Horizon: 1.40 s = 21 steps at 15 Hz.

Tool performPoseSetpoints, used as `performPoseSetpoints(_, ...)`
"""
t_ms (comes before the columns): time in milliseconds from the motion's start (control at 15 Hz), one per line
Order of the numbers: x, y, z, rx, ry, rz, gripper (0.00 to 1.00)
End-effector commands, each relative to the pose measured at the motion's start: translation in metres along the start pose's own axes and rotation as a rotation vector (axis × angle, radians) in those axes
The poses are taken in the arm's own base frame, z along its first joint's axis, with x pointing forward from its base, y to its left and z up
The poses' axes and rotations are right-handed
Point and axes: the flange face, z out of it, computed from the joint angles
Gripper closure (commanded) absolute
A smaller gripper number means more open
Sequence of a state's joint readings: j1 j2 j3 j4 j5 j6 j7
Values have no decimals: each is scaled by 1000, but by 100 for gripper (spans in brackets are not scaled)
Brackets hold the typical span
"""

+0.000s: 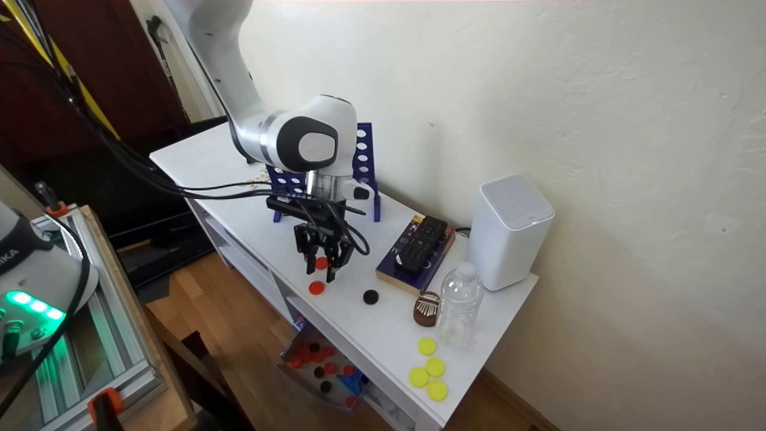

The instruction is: Put the orange circle inside the the blue object

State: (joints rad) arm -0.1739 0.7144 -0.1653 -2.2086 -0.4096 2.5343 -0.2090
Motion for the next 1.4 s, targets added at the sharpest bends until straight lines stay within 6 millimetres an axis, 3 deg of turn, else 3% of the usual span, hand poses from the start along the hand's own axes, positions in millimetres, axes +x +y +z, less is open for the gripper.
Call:
performPoseSetpoints(0,1,-3,-3,16,-26,-7,15)
performPoseSetpoints(133,4,-5,-2,16,-47,-11,1)
performPoseSetpoints(200,6,-5,-1,17,-58,-15,0)
performPoseSetpoints(1133,32,3,24,16,-179,-26,0)
performPoseSetpoints(1333,33,7,31,11,-192,-27,7)
